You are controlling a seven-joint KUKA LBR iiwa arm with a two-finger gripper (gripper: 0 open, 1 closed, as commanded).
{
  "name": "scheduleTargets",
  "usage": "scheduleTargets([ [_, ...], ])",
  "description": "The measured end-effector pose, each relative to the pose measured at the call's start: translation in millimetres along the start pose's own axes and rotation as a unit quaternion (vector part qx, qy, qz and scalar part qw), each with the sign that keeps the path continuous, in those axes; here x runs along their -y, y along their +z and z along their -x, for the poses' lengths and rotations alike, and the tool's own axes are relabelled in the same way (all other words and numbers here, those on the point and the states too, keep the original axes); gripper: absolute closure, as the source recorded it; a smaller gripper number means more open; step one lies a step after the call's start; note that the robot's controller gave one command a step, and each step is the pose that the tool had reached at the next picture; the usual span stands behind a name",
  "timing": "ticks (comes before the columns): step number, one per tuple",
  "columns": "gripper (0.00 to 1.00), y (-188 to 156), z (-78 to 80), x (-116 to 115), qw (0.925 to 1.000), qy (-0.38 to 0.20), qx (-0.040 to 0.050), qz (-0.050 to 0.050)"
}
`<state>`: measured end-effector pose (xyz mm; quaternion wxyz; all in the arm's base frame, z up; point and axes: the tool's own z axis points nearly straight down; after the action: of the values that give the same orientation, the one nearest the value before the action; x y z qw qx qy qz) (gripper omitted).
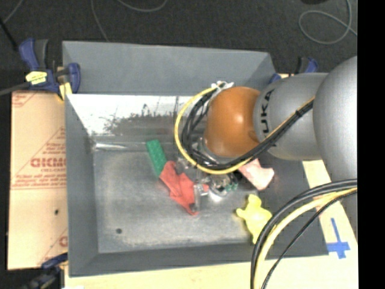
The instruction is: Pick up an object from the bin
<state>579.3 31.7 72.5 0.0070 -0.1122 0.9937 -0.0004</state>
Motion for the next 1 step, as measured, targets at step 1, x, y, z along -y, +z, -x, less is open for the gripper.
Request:
scheduleTargets([
  [1, 0.0, 0.0, 0.0, -1.1, 0.9999, -0.014, 0.0011, 0.0],
])
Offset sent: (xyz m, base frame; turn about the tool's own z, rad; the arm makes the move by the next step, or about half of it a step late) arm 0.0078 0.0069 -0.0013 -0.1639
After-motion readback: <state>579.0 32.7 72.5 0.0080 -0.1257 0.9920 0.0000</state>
